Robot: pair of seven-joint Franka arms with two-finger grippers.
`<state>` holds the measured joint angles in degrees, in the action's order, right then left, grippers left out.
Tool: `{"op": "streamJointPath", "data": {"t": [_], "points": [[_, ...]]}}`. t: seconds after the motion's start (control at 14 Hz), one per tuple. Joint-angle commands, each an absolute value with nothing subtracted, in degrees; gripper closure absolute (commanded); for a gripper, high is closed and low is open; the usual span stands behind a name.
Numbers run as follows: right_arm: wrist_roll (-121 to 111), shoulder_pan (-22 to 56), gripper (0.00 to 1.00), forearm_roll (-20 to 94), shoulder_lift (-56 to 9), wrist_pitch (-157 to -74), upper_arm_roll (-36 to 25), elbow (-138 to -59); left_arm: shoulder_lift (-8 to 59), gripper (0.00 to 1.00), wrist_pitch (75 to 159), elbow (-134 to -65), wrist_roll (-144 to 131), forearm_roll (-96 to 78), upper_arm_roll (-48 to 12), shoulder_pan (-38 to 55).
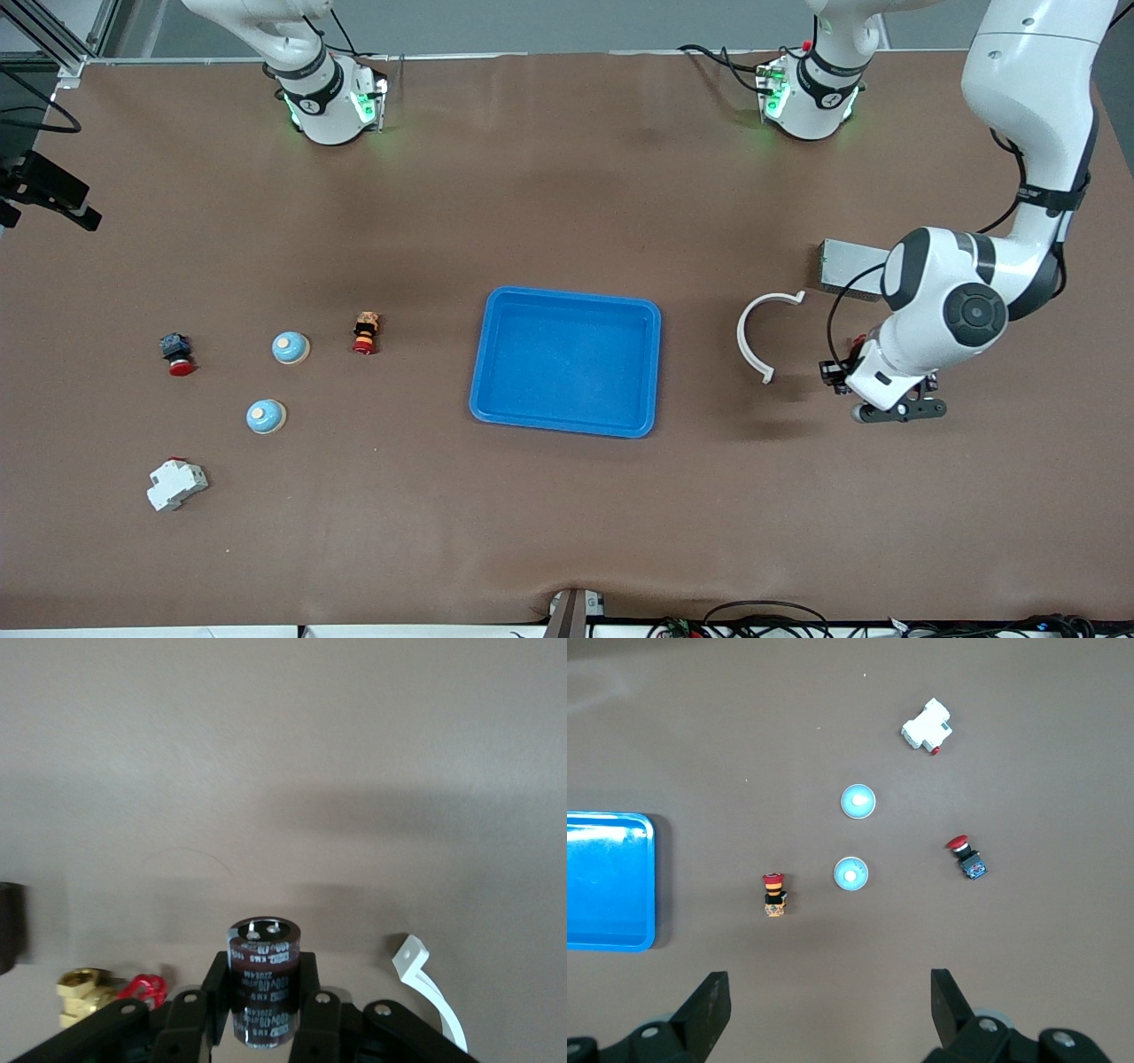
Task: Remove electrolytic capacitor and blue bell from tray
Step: 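Carry the capacitor with the left gripper beside the white bracket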
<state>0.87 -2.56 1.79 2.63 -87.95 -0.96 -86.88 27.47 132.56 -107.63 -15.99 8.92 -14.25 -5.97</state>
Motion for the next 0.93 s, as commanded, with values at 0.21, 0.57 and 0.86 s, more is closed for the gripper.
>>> {"op": "streamJointPath", "data": {"t": [0.21, 0.57, 0.86], "points": [[1.5, -2.02, 0.0, -0.35, 2.02, -84.64, -0.7, -85.52, 29.44, 1.0, 137.98, -111.27, -17.32, 14.05, -14.24, -6.85], [1.4, -2.11, 0.0, -0.35, 2.02, -82.98, -0.7, -85.61, 30.94, 1.0, 140.62, -112.41, -17.23, 15.91, -14.24, -8.26], [1.58, -2.2, 0.0, 0.7, 2.02, -82.79, -0.7, -85.61, 31.37, 1.0, 141.85, -112.76, -17.66, 15.82, -14.33, -8.61]]}}
